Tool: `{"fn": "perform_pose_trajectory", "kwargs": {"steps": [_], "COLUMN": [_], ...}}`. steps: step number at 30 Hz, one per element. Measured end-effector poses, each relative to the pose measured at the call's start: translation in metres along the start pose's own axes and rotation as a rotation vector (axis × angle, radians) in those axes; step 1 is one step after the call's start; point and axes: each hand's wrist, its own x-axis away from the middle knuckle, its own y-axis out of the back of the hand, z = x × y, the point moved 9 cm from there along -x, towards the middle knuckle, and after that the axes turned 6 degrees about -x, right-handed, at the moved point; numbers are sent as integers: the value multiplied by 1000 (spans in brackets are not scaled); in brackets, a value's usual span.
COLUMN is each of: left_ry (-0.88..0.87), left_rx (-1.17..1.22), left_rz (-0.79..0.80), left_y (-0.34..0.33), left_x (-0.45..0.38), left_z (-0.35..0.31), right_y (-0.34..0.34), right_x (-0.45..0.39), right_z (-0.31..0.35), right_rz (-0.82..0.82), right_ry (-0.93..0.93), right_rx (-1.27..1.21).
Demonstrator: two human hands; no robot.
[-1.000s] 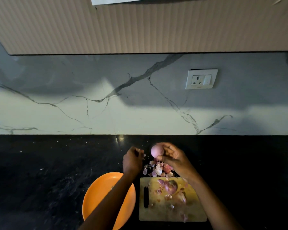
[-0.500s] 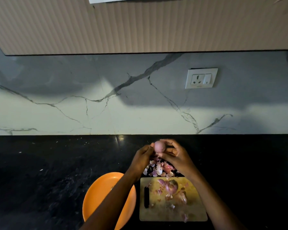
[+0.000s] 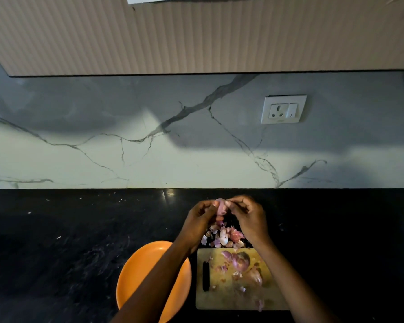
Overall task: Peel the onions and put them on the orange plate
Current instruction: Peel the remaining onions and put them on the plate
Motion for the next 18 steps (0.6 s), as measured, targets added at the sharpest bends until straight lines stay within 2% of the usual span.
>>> {"fn": "perform_pose_trajectory", "kwargs": {"steps": [6, 11, 15, 18], "left_ry": [-36, -60, -37, -62], "left_rx": [7, -34, -12, -42], "left_rz": [44, 91, 41, 4], "left_y": [-3, -3, 4, 9], "left_x": [4, 11, 10, 8], "left_z": [-2, -7, -6, -8], "right_y": [-2, 21, 18, 12], "right_x": [1, -9, -12, -8], "right_z": [6, -6, -20, -13], "right_rz": [-9, -143, -5, 55], "right_ry": [137, 3, -87, -80], "right_rx": [217, 104, 7, -10]}}
